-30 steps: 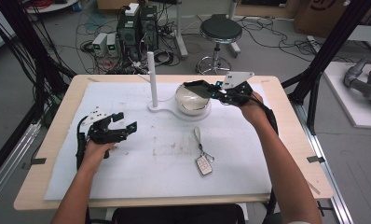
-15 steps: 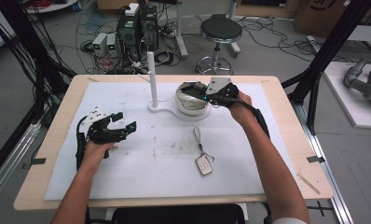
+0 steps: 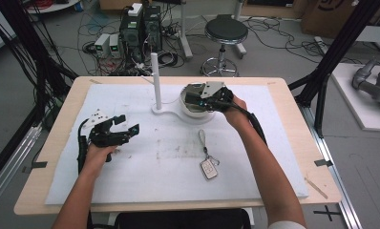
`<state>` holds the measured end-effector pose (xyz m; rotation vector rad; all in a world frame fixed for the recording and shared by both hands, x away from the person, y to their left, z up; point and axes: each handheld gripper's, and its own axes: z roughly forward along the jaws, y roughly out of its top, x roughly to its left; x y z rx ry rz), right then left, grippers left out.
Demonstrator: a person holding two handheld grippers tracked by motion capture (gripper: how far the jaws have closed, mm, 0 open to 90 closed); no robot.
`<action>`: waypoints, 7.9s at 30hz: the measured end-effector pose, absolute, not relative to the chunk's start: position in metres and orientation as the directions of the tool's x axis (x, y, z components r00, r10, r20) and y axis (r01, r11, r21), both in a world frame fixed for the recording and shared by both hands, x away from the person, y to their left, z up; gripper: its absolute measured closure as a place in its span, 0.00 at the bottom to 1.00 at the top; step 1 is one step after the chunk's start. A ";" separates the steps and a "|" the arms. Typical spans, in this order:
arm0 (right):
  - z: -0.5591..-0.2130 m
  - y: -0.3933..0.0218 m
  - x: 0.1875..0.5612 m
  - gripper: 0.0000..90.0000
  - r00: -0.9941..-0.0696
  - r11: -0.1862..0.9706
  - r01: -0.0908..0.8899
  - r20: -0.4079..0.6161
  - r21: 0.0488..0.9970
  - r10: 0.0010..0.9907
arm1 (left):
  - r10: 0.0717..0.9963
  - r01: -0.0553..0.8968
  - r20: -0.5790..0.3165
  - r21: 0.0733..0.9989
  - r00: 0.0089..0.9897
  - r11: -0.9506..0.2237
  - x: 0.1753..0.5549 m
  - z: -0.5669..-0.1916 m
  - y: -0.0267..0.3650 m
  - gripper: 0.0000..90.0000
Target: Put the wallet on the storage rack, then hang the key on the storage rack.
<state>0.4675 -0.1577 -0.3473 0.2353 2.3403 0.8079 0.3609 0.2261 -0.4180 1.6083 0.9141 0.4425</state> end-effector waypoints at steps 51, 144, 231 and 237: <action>-0.401 -0.297 0.366 0.23 -0.586 0.300 0.350 -0.042 0.887 0.809 | 0.765 0.292 -0.157 0.956 0.625 -0.042 0.350 -0.422 0.224 0.22; -0.416 -0.254 0.358 0.61 -0.747 0.372 0.388 0.052 0.843 0.662 | 0.810 0.552 -0.179 0.808 0.559 -0.203 0.397 -0.446 0.159 0.62; -0.414 -0.274 0.353 0.61 -0.713 0.326 0.392 0.060 0.860 0.699 | 0.741 0.515 -0.012 0.726 0.672 -0.456 0.382 -0.442 0.097 0.89; -0.413 -0.277 0.352 0.61 -0.708 0.321 0.391 0.059 0.862 0.704 | 0.748 0.522 -0.057 0.751 0.662 -0.404 0.380 -0.442 0.103 0.90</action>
